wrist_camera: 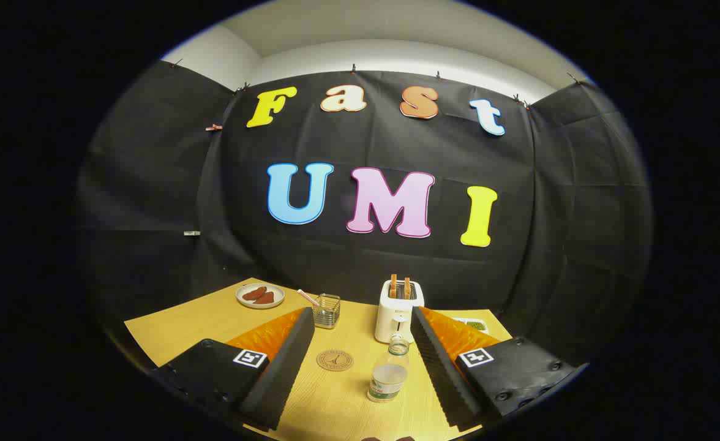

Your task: Take the bottle from table, then pour the juice into the cup, finally place the bottle on the coaster

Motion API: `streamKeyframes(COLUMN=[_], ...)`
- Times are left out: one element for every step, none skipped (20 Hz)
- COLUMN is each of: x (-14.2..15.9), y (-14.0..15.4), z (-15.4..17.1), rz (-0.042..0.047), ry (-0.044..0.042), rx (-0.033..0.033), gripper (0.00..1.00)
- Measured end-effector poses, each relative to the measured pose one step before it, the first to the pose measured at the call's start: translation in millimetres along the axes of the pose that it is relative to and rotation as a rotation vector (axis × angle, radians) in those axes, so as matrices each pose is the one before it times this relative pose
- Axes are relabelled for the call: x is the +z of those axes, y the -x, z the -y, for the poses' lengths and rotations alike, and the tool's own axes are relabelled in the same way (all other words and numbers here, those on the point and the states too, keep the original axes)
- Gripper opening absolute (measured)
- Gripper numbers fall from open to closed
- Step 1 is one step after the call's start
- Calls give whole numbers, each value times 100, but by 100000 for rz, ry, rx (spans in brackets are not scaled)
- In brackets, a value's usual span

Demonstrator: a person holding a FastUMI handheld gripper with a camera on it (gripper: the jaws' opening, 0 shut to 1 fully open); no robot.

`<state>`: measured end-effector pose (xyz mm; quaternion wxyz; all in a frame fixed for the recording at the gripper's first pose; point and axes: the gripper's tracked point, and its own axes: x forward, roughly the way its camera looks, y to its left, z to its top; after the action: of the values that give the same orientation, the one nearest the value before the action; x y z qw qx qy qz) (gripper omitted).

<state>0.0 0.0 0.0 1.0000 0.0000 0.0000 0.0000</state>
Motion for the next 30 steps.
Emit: streamKeyframes(x=[8,199,50,-131,-145,-39,99,18,-184,-103,-121,-188,-166,-235,-237,-228,-186,-239,-318,-419,-446,-510,-670,-580,-469,-472,-446,-486,-366,-318], y=[161,84,4,-33,4,123,75,45,-44,51,126,58,24,4,42,43,-68,-134,-113,-214,-258,-275,-318,-329,-263,-251,-283,-346,-343,-362], z=[-399,-332,-289,-113,-208,-145,-28,54,13,5,80,289,211,243,400,468,629,595,440,443,250,167,48,124,23,107,140,29,147,236], rz=[31,597,39,-226,-332,-69,302,4,-473,-322,-304,-418,-422,-554,-594,-328,-188,-183,-177,-184,-125,-336,-864,-983,-656,-582,-741,-638,-516,-285], ry=[535,361,162,-129,-193,22,139,-5,-213,66,415,326,-188,-558,-763,-740,-622,-553,-324,-327,-562,-868,-725,-348,-243,-131,-364,-517,-404,-263], rx=[958,649,471,410,493,500,227,13,289,155,5,-160,-99,-218,-396,-514,-1076,-1186,-1128,-777,-549,-331,-24,-365,-178,-318,-226,-34,-373,-511], gripper=[97,97,97,97,97,97,97,97,97,97,97,97,97,97,97,97,97,97,97,97,97,97,97,97,97,97,97,97,97,97])
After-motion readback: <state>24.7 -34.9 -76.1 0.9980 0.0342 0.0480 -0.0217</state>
